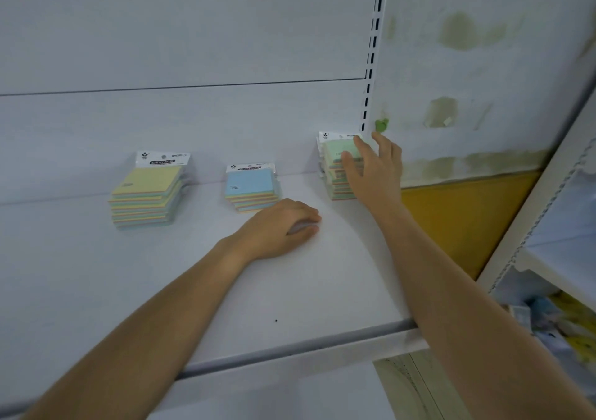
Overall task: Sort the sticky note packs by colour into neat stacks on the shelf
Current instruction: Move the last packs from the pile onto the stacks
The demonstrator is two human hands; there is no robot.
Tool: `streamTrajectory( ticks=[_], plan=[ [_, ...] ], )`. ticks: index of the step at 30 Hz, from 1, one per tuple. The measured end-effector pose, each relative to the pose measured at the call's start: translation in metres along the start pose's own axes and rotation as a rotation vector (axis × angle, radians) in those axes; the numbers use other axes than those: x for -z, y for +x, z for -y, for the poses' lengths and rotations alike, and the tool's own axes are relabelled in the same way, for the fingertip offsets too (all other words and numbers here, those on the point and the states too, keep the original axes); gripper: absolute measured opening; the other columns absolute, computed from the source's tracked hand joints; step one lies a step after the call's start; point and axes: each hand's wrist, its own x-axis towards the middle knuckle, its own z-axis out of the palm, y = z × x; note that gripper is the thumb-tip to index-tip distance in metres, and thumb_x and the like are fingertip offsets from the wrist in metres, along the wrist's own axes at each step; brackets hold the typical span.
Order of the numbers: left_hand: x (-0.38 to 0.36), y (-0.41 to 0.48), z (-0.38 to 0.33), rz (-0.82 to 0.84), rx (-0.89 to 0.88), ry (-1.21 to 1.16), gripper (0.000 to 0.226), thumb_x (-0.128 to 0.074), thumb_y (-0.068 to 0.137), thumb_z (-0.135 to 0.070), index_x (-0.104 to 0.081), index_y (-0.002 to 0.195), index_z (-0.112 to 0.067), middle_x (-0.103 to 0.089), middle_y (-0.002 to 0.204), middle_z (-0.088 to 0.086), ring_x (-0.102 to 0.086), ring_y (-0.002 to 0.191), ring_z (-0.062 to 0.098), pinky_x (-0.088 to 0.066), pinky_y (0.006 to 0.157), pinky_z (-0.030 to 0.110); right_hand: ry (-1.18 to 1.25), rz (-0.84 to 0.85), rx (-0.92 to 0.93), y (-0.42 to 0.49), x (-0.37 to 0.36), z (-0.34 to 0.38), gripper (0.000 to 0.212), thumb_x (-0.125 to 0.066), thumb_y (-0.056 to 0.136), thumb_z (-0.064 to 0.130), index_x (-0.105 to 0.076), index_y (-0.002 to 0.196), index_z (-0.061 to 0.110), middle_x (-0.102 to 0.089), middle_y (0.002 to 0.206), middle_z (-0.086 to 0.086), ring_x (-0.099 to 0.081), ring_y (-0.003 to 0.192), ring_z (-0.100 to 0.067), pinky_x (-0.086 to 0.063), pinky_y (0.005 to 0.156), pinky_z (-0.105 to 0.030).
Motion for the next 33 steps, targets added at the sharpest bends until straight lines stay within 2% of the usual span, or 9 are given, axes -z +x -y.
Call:
streamTrajectory(
  ticks=[3, 5, 8, 13, 16, 18, 22, 28, 33],
  plan=[
    [0.006, -0.009, 0.001, -0.044, 0.019, 0.018, 0.048, -0.039, 0.087, -0.042, -0.058, 0.124, -0.017, -0.057, 0.132, -0.004, -0.047, 0.126, 0.015, -0.029, 0.104, 0.019, 0.016, -0.051, 0.163, -0.004, -0.003, 0.013, 0.055, -0.034, 0.087, 0.044, -0.055, 0.126, 0.011, -0.045, 0.141, -0.016, -0.038, 0.129, -0.037, -0.027, 0.109, -0.045],
    [0.014, -0.015, 0.003, -0.071, 0.019, 0.067, 0.04, -0.045, 0.092, -0.037, -0.058, 0.124, -0.017, -0.058, 0.131, -0.003, -0.049, 0.125, 0.015, -0.032, 0.104, 0.021, 0.024, -0.044, 0.28, -0.01, -0.009, 0.023, 0.05, -0.039, 0.085, 0.039, -0.062, 0.117, 0.009, -0.056, 0.129, -0.017, -0.049, 0.119, -0.039, -0.036, 0.103, -0.047],
    [0.029, -0.034, 0.011, -0.091, 0.051, 0.127, 0.037, -0.046, 0.093, -0.035, -0.057, 0.124, -0.018, -0.058, 0.131, -0.003, -0.049, 0.125, 0.014, -0.036, 0.104, 0.025, 0.01, 0.002, 0.466, -0.02, -0.019, 0.049, 0.04, -0.046, 0.085, 0.034, -0.067, 0.109, 0.01, -0.066, 0.116, -0.014, -0.049, 0.111, -0.028, -0.046, 0.095, -0.048],
    [0.06, -0.105, 0.044, -0.148, 0.129, 0.201, 0.07, -0.019, 0.077, -0.058, -0.058, 0.123, -0.022, -0.059, 0.129, -0.007, -0.049, 0.123, 0.013, -0.036, 0.101, 0.022, -0.002, 0.182, 0.675, -0.036, -0.034, 0.125, 0.045, -0.042, 0.083, 0.035, -0.067, 0.109, 0.009, -0.067, 0.114, -0.014, -0.064, 0.104, -0.03, -0.045, 0.094, -0.052],
    [0.083, -0.161, 0.072, -0.189, 0.273, 0.244, 0.068, -0.02, 0.078, -0.06, -0.056, 0.125, -0.025, -0.056, 0.132, -0.01, -0.047, 0.126, 0.012, -0.036, 0.099, 0.022, 0.088, 0.331, 0.682, -0.058, -0.042, 0.192, 0.053, -0.035, 0.084, 0.037, -0.061, 0.119, 0.008, -0.061, 0.126, -0.016, -0.059, 0.114, -0.034, -0.038, 0.102, -0.053],
    [0.099, -0.204, 0.091, -0.204, 0.345, 0.275, 0.058, -0.026, 0.085, -0.056, -0.055, 0.126, -0.025, -0.056, 0.134, -0.009, -0.047, 0.126, 0.013, -0.036, 0.101, 0.024, 0.115, 0.33, 0.741, -0.077, -0.052, 0.237, 0.051, -0.036, 0.087, 0.036, -0.058, 0.123, 0.009, -0.058, 0.13, -0.015, -0.056, 0.118, -0.033, -0.039, 0.104, -0.051],
    [0.129, -0.307, 0.13, -0.246, 0.517, 0.342, 0.037, -0.039, 0.096, -0.035, -0.051, 0.13, -0.024, -0.054, 0.136, -0.005, -0.045, 0.127, 0.015, -0.036, 0.102, 0.026, 0.126, 0.429, 0.844, -0.126, -0.084, 0.33, 0.05, -0.033, 0.095, 0.038, -0.038, 0.14, 0.015, -0.036, 0.149, -0.01, -0.034, 0.138, -0.026, -0.017, 0.116, -0.04],
    [0.176, -0.458, 0.198, -0.389, 0.788, 0.391, 0.036, -0.042, 0.096, -0.029, -0.054, 0.128, -0.019, -0.055, 0.135, 0.003, -0.045, 0.127, 0.023, -0.035, 0.105, 0.034, 0.157, 0.552, 0.98, -0.206, -0.131, 0.463, 0.047, -0.032, 0.098, 0.037, -0.029, 0.143, 0.026, -0.027, 0.154, -0.006, -0.027, 0.14, -0.023, -0.015, 0.116, -0.035],
    [0.215, -0.551, 0.252, -0.458, 0.932, 0.365, 0.033, -0.046, 0.094, -0.023, -0.056, 0.124, -0.014, -0.058, 0.13, 0.009, -0.049, 0.123, 0.03, -0.037, 0.104, 0.04, 0.204, 0.686, 1.013, -0.236, -0.153, 0.553, 0.046, -0.031, 0.098, 0.036, -0.031, 0.142, 0.025, -0.036, 0.149, -0.008, -0.034, 0.135, -0.025, -0.026, 0.112, -0.037]
  ],
)
